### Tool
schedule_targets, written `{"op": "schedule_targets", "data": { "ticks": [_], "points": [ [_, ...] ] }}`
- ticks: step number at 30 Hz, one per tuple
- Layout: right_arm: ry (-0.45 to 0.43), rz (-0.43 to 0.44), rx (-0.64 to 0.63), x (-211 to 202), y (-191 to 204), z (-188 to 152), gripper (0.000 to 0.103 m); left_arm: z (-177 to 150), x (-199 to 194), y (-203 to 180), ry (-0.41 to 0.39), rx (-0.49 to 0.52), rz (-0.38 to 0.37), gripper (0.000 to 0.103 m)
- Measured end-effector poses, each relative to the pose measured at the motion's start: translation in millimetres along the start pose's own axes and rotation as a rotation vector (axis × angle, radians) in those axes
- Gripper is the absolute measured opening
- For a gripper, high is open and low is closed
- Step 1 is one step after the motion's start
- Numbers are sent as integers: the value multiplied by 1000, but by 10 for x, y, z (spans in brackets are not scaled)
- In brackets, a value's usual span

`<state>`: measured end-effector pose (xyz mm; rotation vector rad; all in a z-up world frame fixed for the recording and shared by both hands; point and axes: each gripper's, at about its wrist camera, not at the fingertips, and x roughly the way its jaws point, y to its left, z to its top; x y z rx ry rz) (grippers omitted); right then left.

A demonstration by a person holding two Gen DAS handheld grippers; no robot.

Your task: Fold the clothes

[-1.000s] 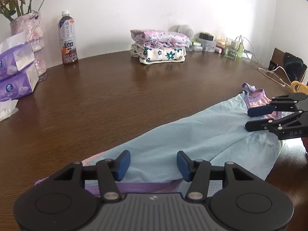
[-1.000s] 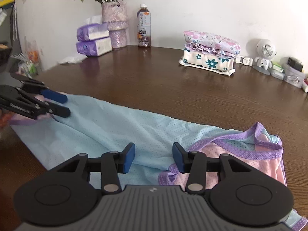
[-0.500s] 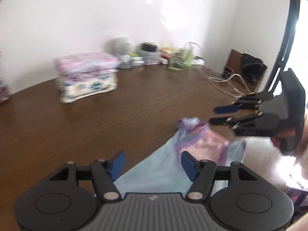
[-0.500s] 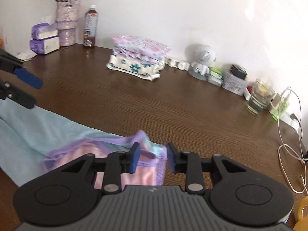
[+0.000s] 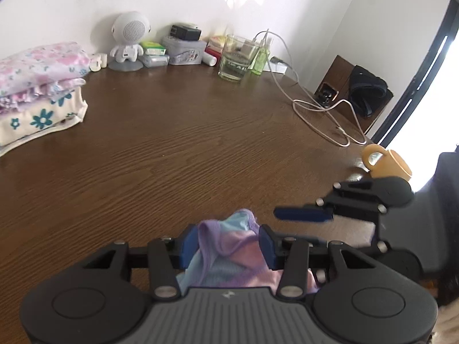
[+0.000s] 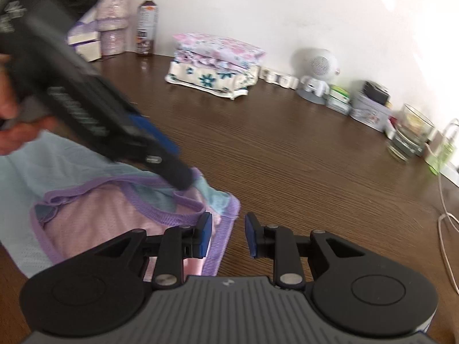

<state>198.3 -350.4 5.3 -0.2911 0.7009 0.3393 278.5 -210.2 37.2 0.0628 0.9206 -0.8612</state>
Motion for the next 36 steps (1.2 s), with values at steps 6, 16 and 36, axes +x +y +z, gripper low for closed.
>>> {"op": "schedule_targets", "data": {
  "ticks": [6, 16, 36],
  "points": [
    [-24, 47, -50, 25, 35, -34, 24, 66, 192, 107, 38, -30, -2, 45],
    [-51, 59, -61, 23, 7, -94, 27, -23, 215, 37, 27, 53, -26, 14],
    [-55, 67, -86, -63, 112, -127, 37, -301, 39, -877, -86, 509, 210, 11]
  ]
}}
